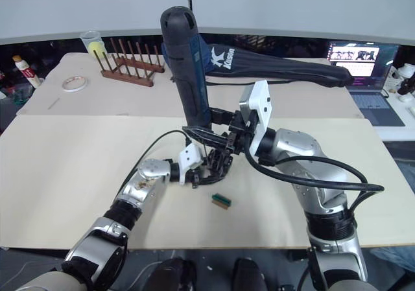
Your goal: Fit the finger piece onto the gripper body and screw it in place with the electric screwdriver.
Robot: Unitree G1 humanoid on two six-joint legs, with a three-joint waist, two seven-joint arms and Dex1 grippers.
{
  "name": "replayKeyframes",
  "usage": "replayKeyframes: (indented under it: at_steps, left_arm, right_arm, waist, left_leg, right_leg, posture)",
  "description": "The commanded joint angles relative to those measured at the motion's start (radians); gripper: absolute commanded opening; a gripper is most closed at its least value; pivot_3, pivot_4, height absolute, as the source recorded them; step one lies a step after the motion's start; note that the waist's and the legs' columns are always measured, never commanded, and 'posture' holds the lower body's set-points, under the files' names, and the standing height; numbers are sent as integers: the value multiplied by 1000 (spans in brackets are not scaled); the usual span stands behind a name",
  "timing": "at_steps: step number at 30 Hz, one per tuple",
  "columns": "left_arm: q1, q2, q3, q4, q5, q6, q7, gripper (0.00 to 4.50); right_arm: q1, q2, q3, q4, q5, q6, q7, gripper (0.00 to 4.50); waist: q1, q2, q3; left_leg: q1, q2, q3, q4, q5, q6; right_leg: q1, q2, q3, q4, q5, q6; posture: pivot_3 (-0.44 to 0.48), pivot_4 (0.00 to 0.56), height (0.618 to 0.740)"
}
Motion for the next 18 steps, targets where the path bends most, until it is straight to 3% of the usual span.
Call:
replayKeyframes:
  at_steps: [1,18]
  left_arm:
    - [0,1,10,-45,-10,0,1,2300]
    - [4,-1,11,-57,-12,12,2,2300]
  right_arm:
    - [-8,8,-14,-21,-2,-46,13,1916]
    - [9,22,-12,-12,-41,-61,34,1916]
  waist:
    - [-1,0,0]
    - [-2,0,0]
  left_leg:
    - [0,0,0,0,0,0]
    - [0,0,0,0,0,0]
  right_leg:
    - [0,0,0,0,0,0]
    - [0,0,0,0,0,0]
  posture:
    - [0,150,740]
    - [0,150,740]
